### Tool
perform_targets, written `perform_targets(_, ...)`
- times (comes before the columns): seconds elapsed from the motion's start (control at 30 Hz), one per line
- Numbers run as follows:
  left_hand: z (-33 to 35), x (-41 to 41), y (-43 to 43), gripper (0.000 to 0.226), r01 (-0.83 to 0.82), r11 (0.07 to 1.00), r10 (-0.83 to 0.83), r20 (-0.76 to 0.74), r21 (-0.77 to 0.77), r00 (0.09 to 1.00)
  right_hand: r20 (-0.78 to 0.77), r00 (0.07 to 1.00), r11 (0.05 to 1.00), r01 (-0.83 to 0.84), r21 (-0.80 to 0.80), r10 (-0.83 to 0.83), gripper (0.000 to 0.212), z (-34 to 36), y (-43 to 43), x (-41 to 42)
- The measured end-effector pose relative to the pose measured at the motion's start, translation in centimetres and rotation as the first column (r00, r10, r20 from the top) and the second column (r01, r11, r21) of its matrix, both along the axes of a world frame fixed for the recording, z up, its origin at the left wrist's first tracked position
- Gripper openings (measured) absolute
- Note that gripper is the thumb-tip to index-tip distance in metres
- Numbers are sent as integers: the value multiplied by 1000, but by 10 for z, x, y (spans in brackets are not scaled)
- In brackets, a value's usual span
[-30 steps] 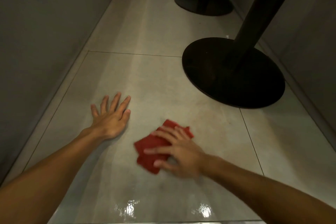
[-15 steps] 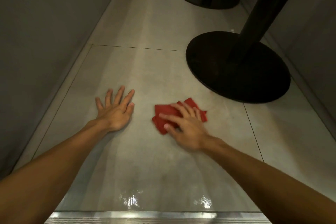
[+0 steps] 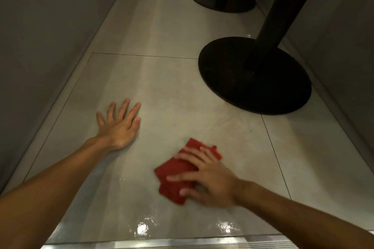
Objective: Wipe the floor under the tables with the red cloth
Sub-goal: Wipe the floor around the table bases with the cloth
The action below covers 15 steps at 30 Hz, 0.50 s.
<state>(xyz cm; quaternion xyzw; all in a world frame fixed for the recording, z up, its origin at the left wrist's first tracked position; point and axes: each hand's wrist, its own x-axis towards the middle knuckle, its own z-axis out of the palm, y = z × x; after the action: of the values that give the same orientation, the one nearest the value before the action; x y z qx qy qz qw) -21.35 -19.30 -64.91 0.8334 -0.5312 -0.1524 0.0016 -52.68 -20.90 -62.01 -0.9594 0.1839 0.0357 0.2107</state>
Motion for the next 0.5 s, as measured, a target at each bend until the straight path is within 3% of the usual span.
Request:
perform_targets(0.3,-3,2,0,52,-7,1000,7,19,4,1000,-68,893,895,445,1,-444,44,12,-113,20)
perform_targets(0.5,-2,1,1,52,-6,1000,6,28,5,1000,-87,765,769,638,-36,-639,48,7,-117,42)
